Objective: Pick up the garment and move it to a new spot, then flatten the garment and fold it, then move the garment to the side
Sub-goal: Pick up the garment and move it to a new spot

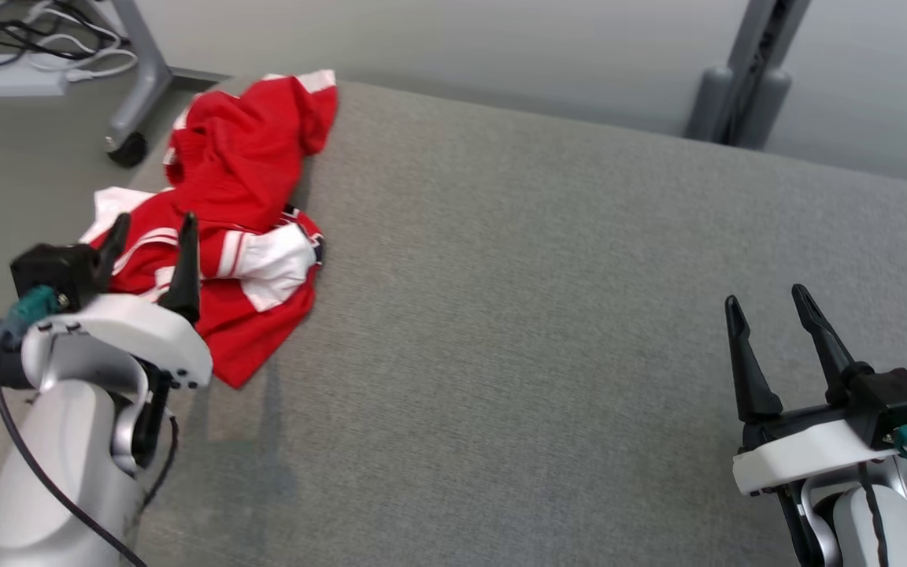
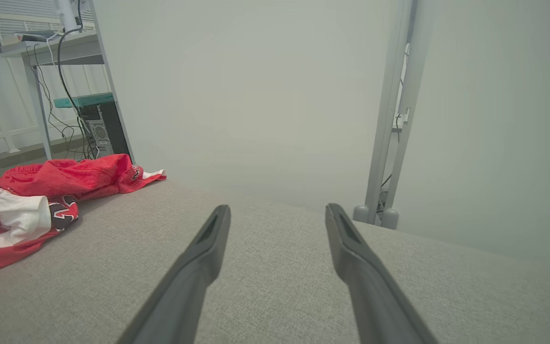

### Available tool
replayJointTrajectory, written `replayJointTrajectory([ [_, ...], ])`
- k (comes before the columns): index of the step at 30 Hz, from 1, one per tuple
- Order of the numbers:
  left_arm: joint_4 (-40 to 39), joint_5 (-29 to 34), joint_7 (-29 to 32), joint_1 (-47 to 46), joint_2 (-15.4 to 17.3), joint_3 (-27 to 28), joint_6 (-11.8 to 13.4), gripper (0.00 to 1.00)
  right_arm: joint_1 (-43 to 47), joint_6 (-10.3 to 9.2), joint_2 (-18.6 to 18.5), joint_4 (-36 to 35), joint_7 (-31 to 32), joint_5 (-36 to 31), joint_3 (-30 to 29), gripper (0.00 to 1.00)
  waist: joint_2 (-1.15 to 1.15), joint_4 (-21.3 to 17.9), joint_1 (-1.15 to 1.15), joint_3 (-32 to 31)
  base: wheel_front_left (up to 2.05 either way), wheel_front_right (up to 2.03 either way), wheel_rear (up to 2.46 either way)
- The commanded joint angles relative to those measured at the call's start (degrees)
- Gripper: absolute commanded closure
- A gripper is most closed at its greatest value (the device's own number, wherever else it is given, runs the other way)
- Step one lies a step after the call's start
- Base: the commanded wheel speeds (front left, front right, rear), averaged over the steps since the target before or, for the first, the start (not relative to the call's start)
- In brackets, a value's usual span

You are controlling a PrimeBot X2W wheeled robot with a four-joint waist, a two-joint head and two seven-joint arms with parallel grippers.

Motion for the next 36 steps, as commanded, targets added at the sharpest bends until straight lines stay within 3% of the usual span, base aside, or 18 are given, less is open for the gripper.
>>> replayJointTrajectory([
  [1, 1.53, -0.49, 0.53, -1.79, 0.52, 0.42, -0.18, 0.00, -0.79, 0.11, -0.35, -0.14, -0.32, -0.45, -0.03, 0.00, 0.00, -2.94, 0.00, 3.20, 0.00, 0.00, 0.00],
  [8, 11.02, -2.45, 1.90, -8.02, 0.67, 1.63, -0.14, 0.00, -1.93, 0.11, -0.34, -0.55, -0.32, -3.25, -0.80, 0.00, 0.00, -5.12, 0.00, 7.85, 0.00, 0.00, 0.00],
  [18, 22.46, -3.39, -0.72, -15.04, 0.42, 3.43, 3.12, 0.00, -3.05, 0.11, -0.74, -1.64, -0.32, -6.26, -0.82, 0.00, 0.00, -5.46, 0.00, 12.02, 0.00, 0.00, 0.00],
  [29, 30.83, -4.50, -1.38, -20.30, 0.57, 3.24, 1.89, 0.00, -3.86, 0.11, -1.66, -1.96, -0.32, -6.42, 0.42, 0.00, 0.00, -6.46, 0.00, 13.82, 0.00, 0.00, 0.00],
  [36, 35.69, -6.73, -0.55, -24.60, 1.95, 5.39, 3.05, 0.00, -4.78, 0.11, -2.16, -1.88, -0.32, -6.16, 1.43, 0.00, 0.00, -8.34, 0.00, 15.34, 0.00, 0.00, 0.00],
])
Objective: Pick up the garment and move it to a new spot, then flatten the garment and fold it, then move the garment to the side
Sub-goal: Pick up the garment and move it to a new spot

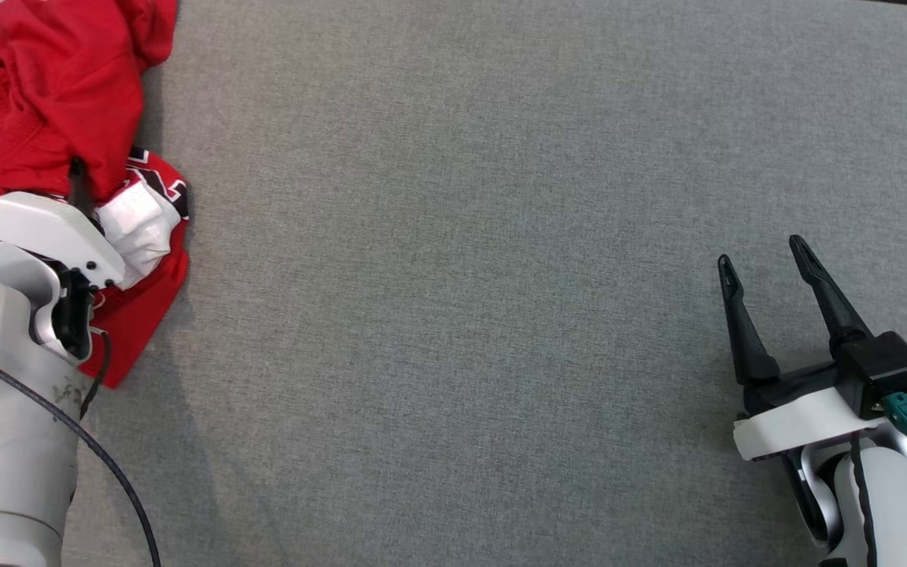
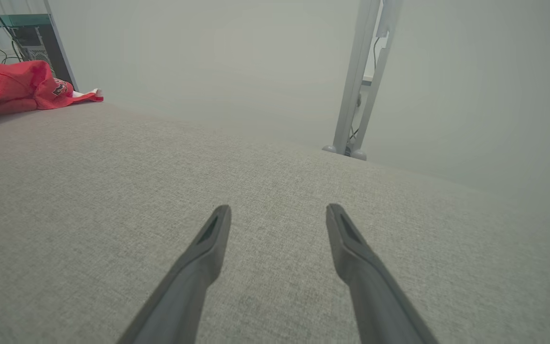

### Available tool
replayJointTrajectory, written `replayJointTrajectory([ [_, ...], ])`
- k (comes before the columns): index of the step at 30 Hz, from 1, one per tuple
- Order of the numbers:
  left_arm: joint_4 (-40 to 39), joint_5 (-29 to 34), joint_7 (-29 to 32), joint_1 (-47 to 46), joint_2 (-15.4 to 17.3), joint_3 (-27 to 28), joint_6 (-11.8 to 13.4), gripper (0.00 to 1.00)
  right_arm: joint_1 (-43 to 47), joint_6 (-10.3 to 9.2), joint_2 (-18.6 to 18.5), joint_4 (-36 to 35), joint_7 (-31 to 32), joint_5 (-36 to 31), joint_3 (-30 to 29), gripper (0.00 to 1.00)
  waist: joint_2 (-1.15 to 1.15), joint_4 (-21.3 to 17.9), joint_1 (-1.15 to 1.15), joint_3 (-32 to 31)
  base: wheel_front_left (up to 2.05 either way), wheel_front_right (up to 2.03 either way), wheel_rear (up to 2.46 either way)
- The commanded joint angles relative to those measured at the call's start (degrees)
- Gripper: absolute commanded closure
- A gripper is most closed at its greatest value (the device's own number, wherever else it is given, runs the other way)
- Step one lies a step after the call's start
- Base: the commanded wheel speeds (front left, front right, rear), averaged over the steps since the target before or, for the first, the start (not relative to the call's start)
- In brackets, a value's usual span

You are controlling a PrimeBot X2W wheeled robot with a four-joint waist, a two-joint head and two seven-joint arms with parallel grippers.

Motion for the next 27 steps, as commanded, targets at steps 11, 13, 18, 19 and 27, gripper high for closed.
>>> replayJointTrajectory([
  [11, 5.89, -0.83, 4.83, -6.42, 3.60, -0.26, -1.84, 1.00, -1.49, 0.11, -0.75, -0.61, -0.32, 0.14, -0.03, 0.00, 0.00, -2.63, 0.00, 2.64, 0.00, 0.00, 0.00],
  [13, 6.35, -0.52, 5.88, -7.38, 4.19, -1.05, -3.04, 1.00, -1.39, 0.11, -0.58, -0.68, -0.32, 0.03, -0.27, 0.00, 0.00, -2.60, 0.00, 2.75, 0.00, 0.00, 0.00],
  [18, 7.12, 0.24, 10.48, -9.94, 5.81, -2.99, -5.81, 1.00, -1.00, 0.11, -0.04, -0.23, -0.32, 0.48, -0.59, 0.00, 0.00, -2.10, 0.00, 1.83, 0.00, 0.00, 0.00],
  [19, 7.15, 0.28, 11.38, -10.43, 6.13, -3.27, -6.16, 1.00, -0.99, 0.11, 0.08, -0.14, -0.32, 0.61, -0.53, 0.00, 0.00, -2.01, 0.00, 1.50, 0.00, 0.00, 0.00],
  [27, 4.24, 1.51, 15.39, -14.22, 8.15, -5.80, -7.53, 1.00, -0.41, 0.11, 0.93, 0.83, -0.32, 1.56, -0.33, 0.00, 0.00, -2.08, 0.00, -1.93, 0.00, 0.00, 0.00],
])
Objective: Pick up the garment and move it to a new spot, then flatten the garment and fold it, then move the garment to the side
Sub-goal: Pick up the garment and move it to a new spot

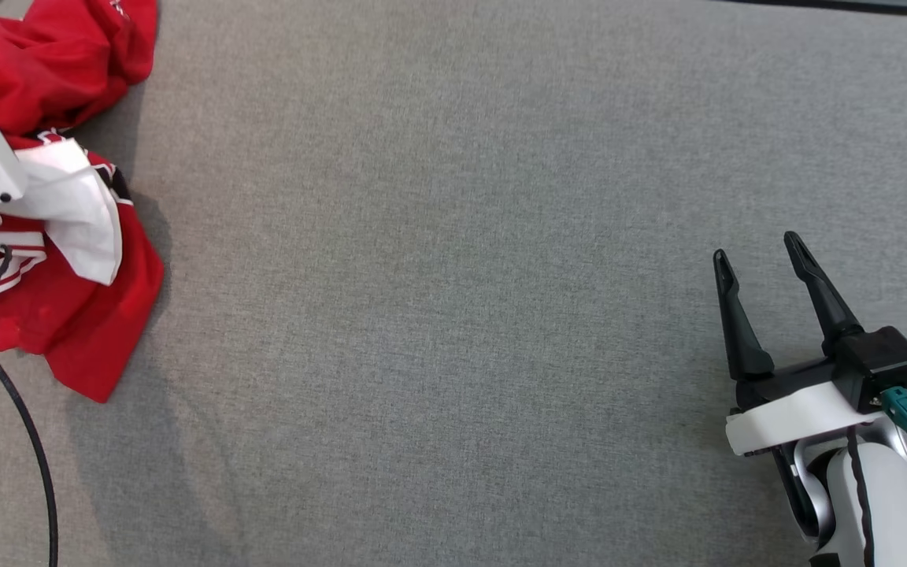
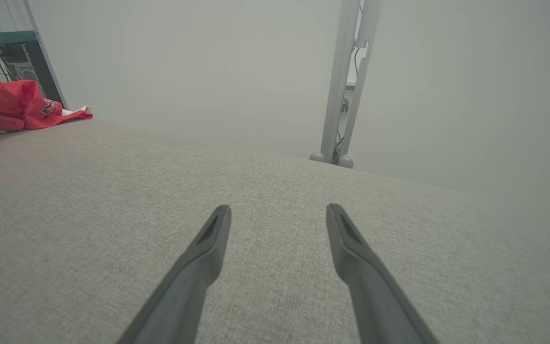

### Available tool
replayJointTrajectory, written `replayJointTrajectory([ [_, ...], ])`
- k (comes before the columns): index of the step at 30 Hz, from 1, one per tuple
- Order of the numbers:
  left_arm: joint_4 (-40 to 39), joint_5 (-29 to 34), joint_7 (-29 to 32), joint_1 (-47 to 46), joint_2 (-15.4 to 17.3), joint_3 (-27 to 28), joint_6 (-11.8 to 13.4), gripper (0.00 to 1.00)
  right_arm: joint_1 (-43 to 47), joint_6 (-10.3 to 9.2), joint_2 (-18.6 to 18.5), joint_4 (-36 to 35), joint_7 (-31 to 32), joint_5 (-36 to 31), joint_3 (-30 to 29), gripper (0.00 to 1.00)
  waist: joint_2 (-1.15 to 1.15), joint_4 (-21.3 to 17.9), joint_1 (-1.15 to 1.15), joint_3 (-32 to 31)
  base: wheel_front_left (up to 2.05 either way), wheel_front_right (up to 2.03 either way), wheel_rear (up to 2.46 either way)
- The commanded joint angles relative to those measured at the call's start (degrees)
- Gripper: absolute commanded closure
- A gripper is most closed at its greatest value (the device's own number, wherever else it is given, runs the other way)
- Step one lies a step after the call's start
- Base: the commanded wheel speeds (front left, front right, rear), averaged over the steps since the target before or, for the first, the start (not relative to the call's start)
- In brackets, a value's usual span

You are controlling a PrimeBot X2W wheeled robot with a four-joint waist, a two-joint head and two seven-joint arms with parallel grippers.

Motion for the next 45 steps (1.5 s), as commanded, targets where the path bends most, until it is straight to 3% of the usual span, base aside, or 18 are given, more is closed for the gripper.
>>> replayJointTrajectory([
  [1, -0.91, 0.53, -0.07, -1.17, 0.39, -0.42, -0.42, 1.00, 0.59, 0.11, -0.11, 0.11, -0.32, 0.39, -0.28, 0.00, 0.00, -0.30, 0.00, -1.03, 0.00, 0.00, 0.00],
  [11, -9.90, 3.86, 3.58, -4.05, -0.31, -6.72, -1.68, 1.00, 2.18, 0.11, 0.20, 0.62, -0.32, 3.72, -1.08, 0.00, 0.00, -5.02, 0.00, -6.89, 0.00, 0.00, 0.00],
  [21, -20.55, 2.62, 7.38, -3.95, -2.62, -10.45, -2.18, 1.00, 4.44, 0.11, 0.23, 0.48, -0.32, 6.39, -2.84, 0.00, 0.00, -10.48, 0.00, -9.85, 0.00, 0.00, 0.00],
  [27, -27.59, 1.04, 8.45, -1.50, -5.07, -12.59, -2.25, 1.00, 5.45, 0.11, 0.22, 0.49, -0.32, 7.21, -3.57, 0.00, 0.00, -12.96, 0.00, -11.10, 0.00, 0.00, 0.00],
  [33, -34.23, 0.66, 6.86, 6.80, -9.23, -17.10, -2.31, 1.00, 6.73, 0.11, 0.23, -0.03, -0.32, 7.50, -3.80, 0.00, 0.00, -14.96, 0.00, -11.72, 0.00, 0.00, 0.00],
  [39, -34.56, 1.33, 3.82, 16.35, -14.27, -22.75, -2.16, 1.00, 6.56, 0.11, 0.23, -0.26, -0.32, 7.57, -3.20, 0.00, 0.00, -16.53, 0.00, -10.63, 0.00, 0.00, 0.00],
  [45, -28.62, 1.60, 1.07, 23.07, -17.79, -29.57, -2.12, 1.00, 5.49, 0.11, 0.21, 0.18, -0.32, 7.63, -2.19, 0.00, 0.00, -18.74, 0.00, -9.13, 0.00, 0.00, 0.00],
])
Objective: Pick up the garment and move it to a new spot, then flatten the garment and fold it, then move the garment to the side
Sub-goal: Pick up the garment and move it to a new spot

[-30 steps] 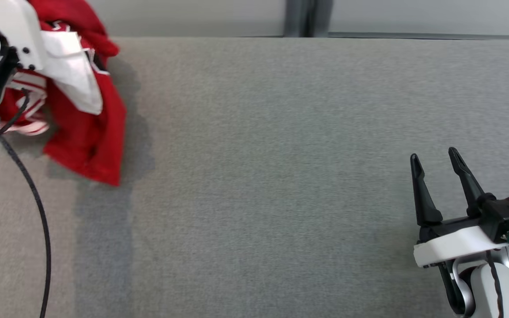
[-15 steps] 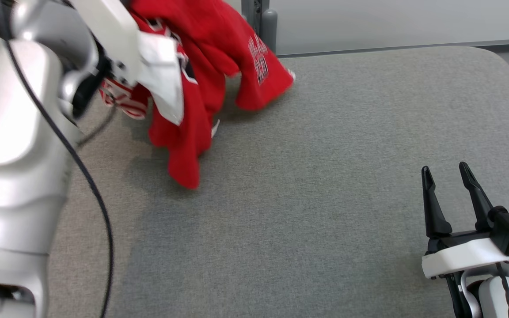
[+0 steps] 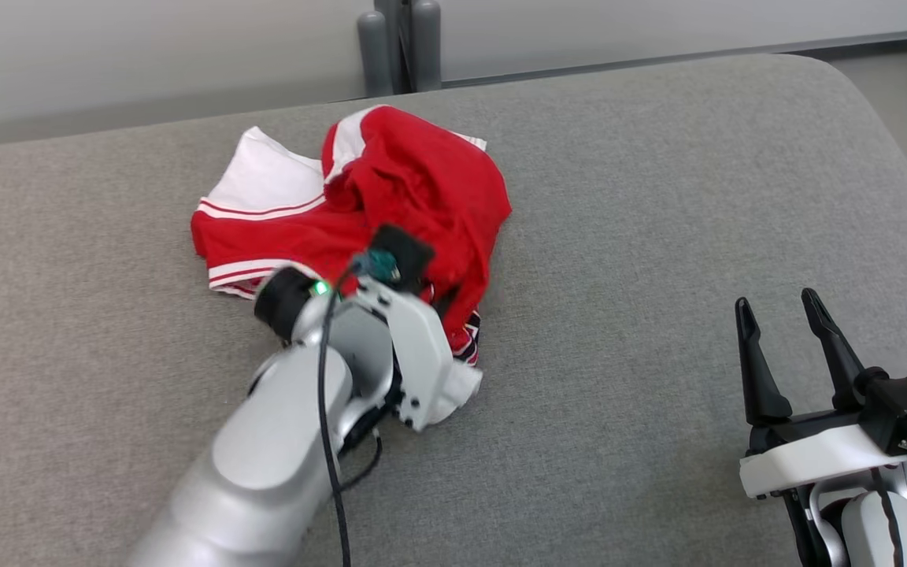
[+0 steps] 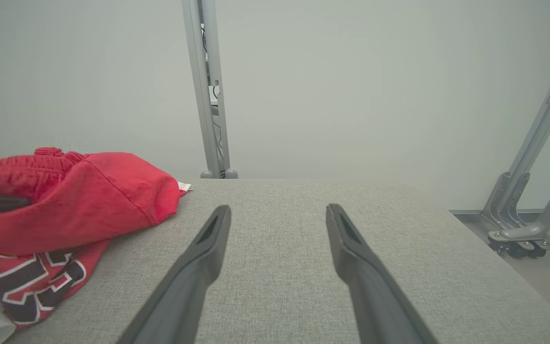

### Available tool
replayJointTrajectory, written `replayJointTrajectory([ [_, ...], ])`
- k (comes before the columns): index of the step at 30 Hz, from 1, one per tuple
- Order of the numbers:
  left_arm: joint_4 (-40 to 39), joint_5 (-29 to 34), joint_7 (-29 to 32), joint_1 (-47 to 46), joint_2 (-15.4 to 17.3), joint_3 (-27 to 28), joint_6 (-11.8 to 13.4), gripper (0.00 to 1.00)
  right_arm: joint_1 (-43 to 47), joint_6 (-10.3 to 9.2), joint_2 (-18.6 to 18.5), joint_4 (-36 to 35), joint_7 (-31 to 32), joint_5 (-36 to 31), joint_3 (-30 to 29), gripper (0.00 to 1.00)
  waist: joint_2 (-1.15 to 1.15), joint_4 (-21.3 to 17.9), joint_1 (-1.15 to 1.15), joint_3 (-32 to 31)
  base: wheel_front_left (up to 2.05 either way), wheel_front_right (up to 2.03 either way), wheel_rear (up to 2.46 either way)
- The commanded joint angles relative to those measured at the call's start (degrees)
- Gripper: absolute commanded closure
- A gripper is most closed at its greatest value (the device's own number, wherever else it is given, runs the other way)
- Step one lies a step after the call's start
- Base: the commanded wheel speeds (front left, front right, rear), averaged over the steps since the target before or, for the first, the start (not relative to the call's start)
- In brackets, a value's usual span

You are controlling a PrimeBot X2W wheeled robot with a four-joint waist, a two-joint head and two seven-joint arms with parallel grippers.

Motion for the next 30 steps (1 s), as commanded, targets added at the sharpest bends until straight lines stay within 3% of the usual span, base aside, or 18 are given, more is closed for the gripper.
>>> replayJointTrajectory([
  [1, 1.66, -0.02, -0.72, 0.88, 0.05, -1.15, 0.06, 1.00, -0.55, 0.11, -0.20, 0.06, -0.32, 0.24, 0.05, 0.00, 0.00, -1.03, 0.00, 0.86, 0.00, 0.00, 0.00],
  [10, 8.02, -3.38, -7.04, 1.96, -0.59, -6.80, 2.16, 1.00, -0.40, 0.11, -0.20, 0.15, -0.32, -0.11, -0.73, 0.00, 0.00, -2.01, 0.00, 1.65, 0.00, 0.00, 0.00],
  [12, 8.15, -4.32, -8.64, 1.65, -0.59, -7.97, 3.41, 0.23, 0.00, 0.11, -0.19, 0.27, -0.32, -0.19, -1.27, 0.00, 0.00, -1.34, 0.00, 1.26, 0.00, 0.00, 0.00],
  [13, 8.26, -4.83, -9.19, 1.44, -0.59, -8.53, 3.89, 0.00, 0.10, 0.11, -0.20, 0.31, -0.32, -0.22, -1.53, 0.00, 0.00, -0.88, 0.00, 0.94, 0.00, 0.00, 0.00],
  [24, 7.81, -9.43, -9.88, -0.38, -0.53, -10.04, 7.12, 0.00, 2.35, 0.11, -0.20, 0.49, -0.32, -0.75, -3.58, 0.00, 0.00, 4.41, 0.00, -3.35, 0.00, 0.00, 0.00],
  [30, 6.86, -10.65, -7.94, -0.53, 2.04, -7.98, 9.22, 0.00, 3.42, 0.11, -0.20, 0.23, -0.32, -0.75, -3.64, 0.00, 0.00, 5.46, 0.00, -4.62, 0.00, 0.00, 0.00],
])
